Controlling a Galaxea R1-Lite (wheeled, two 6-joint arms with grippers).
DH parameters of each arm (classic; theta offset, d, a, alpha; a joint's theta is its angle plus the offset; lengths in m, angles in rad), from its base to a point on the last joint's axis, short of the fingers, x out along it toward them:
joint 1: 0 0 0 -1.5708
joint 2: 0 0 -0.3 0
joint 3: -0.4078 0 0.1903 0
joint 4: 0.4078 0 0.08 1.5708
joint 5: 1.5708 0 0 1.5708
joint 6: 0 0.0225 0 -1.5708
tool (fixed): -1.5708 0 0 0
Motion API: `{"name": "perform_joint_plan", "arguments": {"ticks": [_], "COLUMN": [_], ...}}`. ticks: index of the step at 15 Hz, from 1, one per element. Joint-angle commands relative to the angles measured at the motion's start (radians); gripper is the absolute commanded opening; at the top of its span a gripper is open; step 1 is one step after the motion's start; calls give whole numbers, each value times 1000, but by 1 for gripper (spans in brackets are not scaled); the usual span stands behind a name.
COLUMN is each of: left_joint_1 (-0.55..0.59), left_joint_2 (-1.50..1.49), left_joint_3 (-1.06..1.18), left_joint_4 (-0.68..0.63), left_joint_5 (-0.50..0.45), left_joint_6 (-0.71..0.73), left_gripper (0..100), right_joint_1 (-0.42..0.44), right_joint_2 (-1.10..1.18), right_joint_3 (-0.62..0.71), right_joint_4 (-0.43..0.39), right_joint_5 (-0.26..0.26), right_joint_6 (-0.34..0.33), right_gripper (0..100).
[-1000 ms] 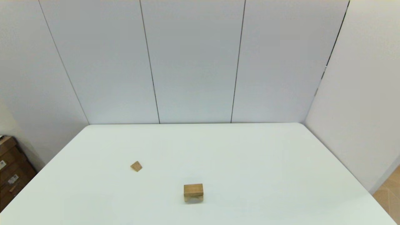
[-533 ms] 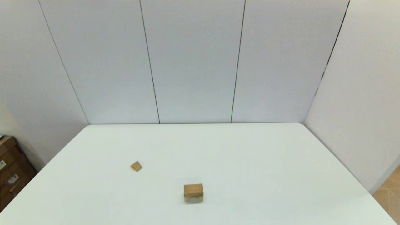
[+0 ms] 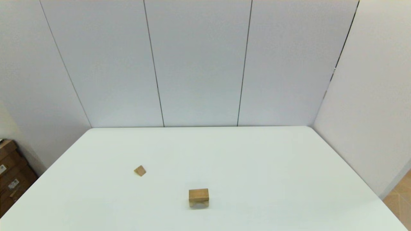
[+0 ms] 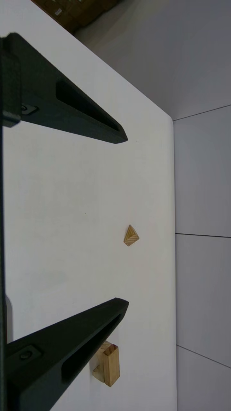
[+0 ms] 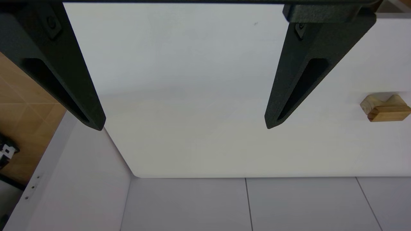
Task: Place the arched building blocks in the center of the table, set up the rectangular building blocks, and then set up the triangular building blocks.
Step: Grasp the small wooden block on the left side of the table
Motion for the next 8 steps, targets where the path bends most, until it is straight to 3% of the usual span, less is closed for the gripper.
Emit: {"name": "perform_joint_plan", "arguments": {"ticks": [1, 8], "left_joint_1": [-1, 0], "left_joint_2": [0, 0], "left_joint_3": [0, 0], "left_joint_4": [1, -1], "left_joint_5": [1, 4], "left_joint_6": [-1, -62], "left_gripper": [100, 100], "right_joint_1": [0, 0], "right_joint_2": [0, 0], "right_joint_3": [0, 0], "right_joint_4": [-1, -1], "right_joint_5": [0, 0], "right_joint_6": [0, 0], "right_gripper": [100, 100]}}
